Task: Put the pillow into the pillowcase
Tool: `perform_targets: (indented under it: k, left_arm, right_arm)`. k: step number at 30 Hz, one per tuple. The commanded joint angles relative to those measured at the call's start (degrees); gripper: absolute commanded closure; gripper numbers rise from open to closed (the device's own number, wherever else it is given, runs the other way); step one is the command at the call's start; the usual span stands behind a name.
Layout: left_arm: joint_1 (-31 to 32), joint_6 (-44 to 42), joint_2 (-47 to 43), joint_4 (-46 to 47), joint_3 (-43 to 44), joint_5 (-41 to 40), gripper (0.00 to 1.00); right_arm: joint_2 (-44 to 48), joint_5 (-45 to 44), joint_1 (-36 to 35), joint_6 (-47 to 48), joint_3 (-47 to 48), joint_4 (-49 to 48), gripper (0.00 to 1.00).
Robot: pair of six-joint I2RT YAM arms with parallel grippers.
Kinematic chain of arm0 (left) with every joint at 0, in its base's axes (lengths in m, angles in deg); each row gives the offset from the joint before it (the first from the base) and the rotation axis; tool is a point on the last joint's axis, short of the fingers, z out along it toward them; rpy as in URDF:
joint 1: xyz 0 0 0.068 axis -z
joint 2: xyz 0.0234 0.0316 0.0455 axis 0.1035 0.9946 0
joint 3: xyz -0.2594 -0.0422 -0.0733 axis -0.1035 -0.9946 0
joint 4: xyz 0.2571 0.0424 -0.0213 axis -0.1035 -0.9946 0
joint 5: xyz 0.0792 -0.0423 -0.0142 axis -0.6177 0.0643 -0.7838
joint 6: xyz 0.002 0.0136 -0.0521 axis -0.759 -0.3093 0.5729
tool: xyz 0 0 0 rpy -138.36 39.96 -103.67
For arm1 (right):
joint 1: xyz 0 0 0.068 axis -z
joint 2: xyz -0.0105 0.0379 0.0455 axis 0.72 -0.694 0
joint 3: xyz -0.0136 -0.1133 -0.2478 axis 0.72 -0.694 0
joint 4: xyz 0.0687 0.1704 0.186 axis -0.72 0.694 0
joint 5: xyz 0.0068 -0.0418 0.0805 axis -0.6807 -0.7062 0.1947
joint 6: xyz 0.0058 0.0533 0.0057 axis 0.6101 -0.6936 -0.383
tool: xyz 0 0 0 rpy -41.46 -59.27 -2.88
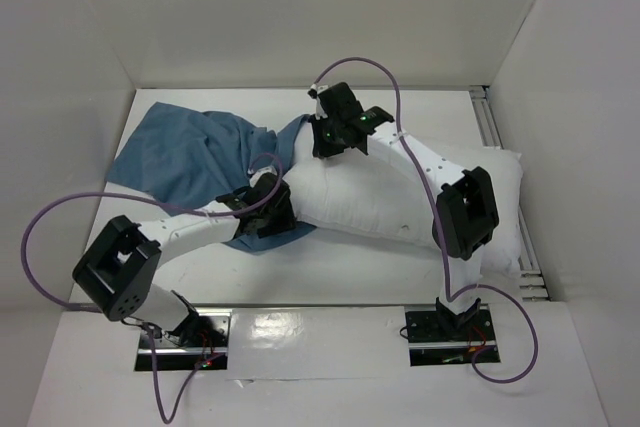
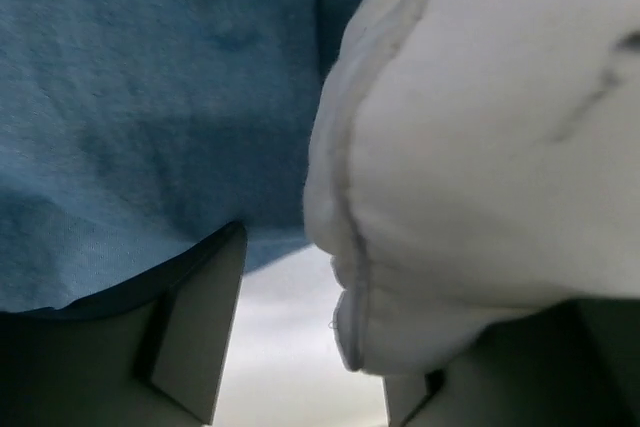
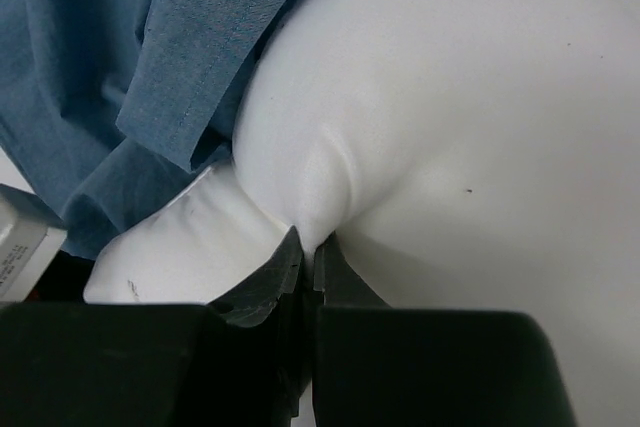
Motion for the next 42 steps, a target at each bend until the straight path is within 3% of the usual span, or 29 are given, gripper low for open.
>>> perform_targets:
  k: [1, 5, 13, 19, 20, 21, 25, 31, 36, 42]
  left_arm:
    - [2.31, 1.21, 2.49, 2.22, 3.11, -9.56, 0.36]
    - [2.32, 2.61, 6.62, -0.68, 6.09, -12.74, 0.48]
    - [2.32, 0.59, 13.47, 0.47, 8.73, -12.22, 0.51]
    - [2.32, 2.08, 13.14, -4.71, 9.79, -16.79, 0.85]
    - [2.32, 2.09, 12.08, -6.03, 10.57, -17.40, 0.97]
    - [2.32, 2.09, 10.94, -7.61, 11.10, -17.41, 1.00]
    - [2.32, 0.60, 0.16, -16.91, 12.69, -16.09, 1.00]
    - [2.32, -0.02, -16.81, -22.73, 9.88, -13.10, 1.00]
    - [0.57, -1.86, -21.76, -25.81, 11.27, -10.65, 1.00]
    - [-1.45, -3.71, -22.29, -28.10, 14.71, -8.10, 1.00]
  right_arm:
    - [-1.42, 1.22, 0.05, -0.16, 2.90, -1.14, 1.00]
    - [-1.42, 1.22, 0.05, -0.16, 2.90, -1.14, 1.00]
    - [-0.90, 1.22, 0.57, -0.69, 2.90, -1.14, 1.00]
    - [-0.89, 1.22, 0.57, -0.69, 2.90, -1.14, 1.00]
    - [-0.89, 0.70, 0.57, -0.69, 2.90, -1.14, 1.00]
    - [-0.89, 0.69, 0.57, -0.69, 2.90, -1.14, 1.00]
    - [-0.89, -0.45, 1.18, -1.22, 2.90, -0.62, 1.00]
    - [-0.28, -0.45, 2.42, -2.36, 2.90, -1.76, 1.00]
    - [-2.47, 0.34, 2.42, -2.36, 5.97, -1.23, 1.00]
    - [-5.28, -5.01, -0.65, -1.22, 10.28, 1.93, 1.00]
